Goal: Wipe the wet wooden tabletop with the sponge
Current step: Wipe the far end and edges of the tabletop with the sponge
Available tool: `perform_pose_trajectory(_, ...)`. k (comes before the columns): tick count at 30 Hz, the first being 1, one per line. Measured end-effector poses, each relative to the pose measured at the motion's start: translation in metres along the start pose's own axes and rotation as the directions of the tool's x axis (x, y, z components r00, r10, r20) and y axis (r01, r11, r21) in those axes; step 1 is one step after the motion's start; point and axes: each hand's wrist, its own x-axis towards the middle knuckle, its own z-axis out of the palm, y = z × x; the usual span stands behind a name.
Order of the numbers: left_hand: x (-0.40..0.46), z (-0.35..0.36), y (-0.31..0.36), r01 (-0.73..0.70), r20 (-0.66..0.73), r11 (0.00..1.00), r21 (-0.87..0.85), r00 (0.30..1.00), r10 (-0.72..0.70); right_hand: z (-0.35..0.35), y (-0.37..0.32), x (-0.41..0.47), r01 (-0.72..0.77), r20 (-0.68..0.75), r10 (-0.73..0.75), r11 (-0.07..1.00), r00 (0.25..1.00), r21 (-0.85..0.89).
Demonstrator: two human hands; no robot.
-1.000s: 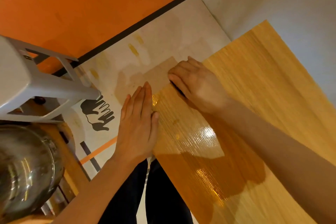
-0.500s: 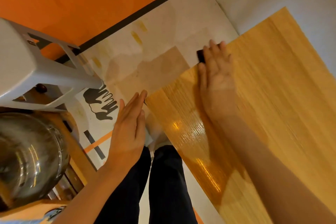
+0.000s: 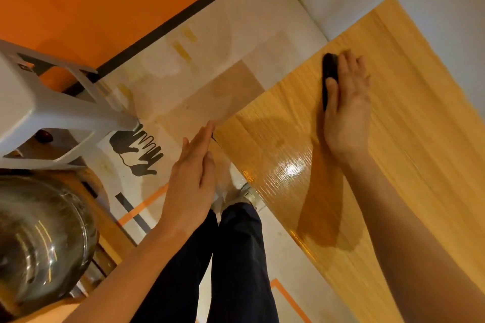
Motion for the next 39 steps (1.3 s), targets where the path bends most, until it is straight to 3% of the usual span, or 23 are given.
perform_pose_trajectory(2, -0.001, -0.002, -0.003, 0.004, 0.016, 1.000, 0.000, 1.000, -0.004, -0.003, 0.004, -0.004, -0.172, -0.097, 0.179, 0.983, 0.979, 0.069)
perform_pose_trajectory(4, -0.003, -0.002, -0.006, 0.010, 0.033, 1.000, -0.020, 0.999, -0.009, 0.007, -0.013, -0.025, -0.216, -0.123, 0.232, 0.967, 0.965, 0.133)
perform_pose_trajectory(10, -0.001, -0.009, -0.005, -0.012, 0.113, 1.000, 0.008, 0.994, 0.010, 0.067, -0.094, -0.111, 0.083, 0.011, -0.084, 0.991, 0.996, 0.108)
perform_pose_trajectory(15, 0.002, -0.019, -0.006, 0.011, 0.176, 0.995, 0.101, 0.984, -0.029, 0.056, -0.071, -0.137, 0.171, 0.048, -0.179, 0.976, 0.983, 0.133)
perform_pose_trajectory(19, -0.001, -0.030, 0.004, -0.009, 0.233, 0.990, 0.138, 0.972, -0.024, 0.027, -0.041, -0.157, -0.051, -0.096, 0.075, 0.972, 0.993, 0.231)
perform_pose_trajectory(23, -0.019, -0.036, 0.025, -0.175, 0.184, 0.977, 0.126, 0.971, 0.150, 0.001, -0.033, -0.168, -0.254, -0.146, 0.321, 0.901, 0.936, 0.353)
perform_pose_trajectory(25, -0.032, -0.029, 0.038, -0.211, 0.237, 0.976, 0.053, 0.952, 0.192, -0.011, -0.039, -0.173, -0.333, -0.148, 0.434, 0.832, 0.889, 0.443)
perform_pose_trajectory(27, -0.042, -0.013, 0.060, -0.112, 0.444, 0.992, -0.049, 0.888, 0.122, -0.023, -0.051, -0.178, -0.369, -0.152, 0.525, 0.748, 0.837, 0.552)
perform_pose_trajectory(29, -0.049, 0.007, 0.085, 0.100, 0.637, 0.979, -0.177, 0.770, 0.036, -0.033, -0.064, -0.184, -0.366, -0.160, 0.573, 0.688, 0.804, 0.627)
perform_pose_trajectory(31, -0.050, 0.027, 0.104, 0.297, 0.698, 0.908, -0.297, 0.716, -0.006, -0.042, -0.075, -0.191, -0.360, -0.166, 0.588, 0.668, 0.791, 0.651)
perform_pose_trajectory(33, -0.048, 0.041, 0.114, 0.373, 0.695, 0.867, -0.330, 0.717, -0.044, -0.051, -0.079, -0.196, -0.378, -0.121, 0.600, 0.634, 0.791, 0.675)
perform_pose_trajectory(36, -0.041, 0.057, 0.122, 0.329, 0.670, 0.910, -0.251, 0.738, -0.082, -0.066, -0.076, -0.206, -0.374, -0.049, 0.592, 0.568, 0.804, 0.733)
perform_pose_trajectory(39, -0.032, 0.077, 0.119, 0.278, 0.627, 0.940, -0.200, 0.773, -0.095, -0.074, -0.061, -0.221, -0.389, -0.084, 0.557, 0.672, 0.827, 0.630)
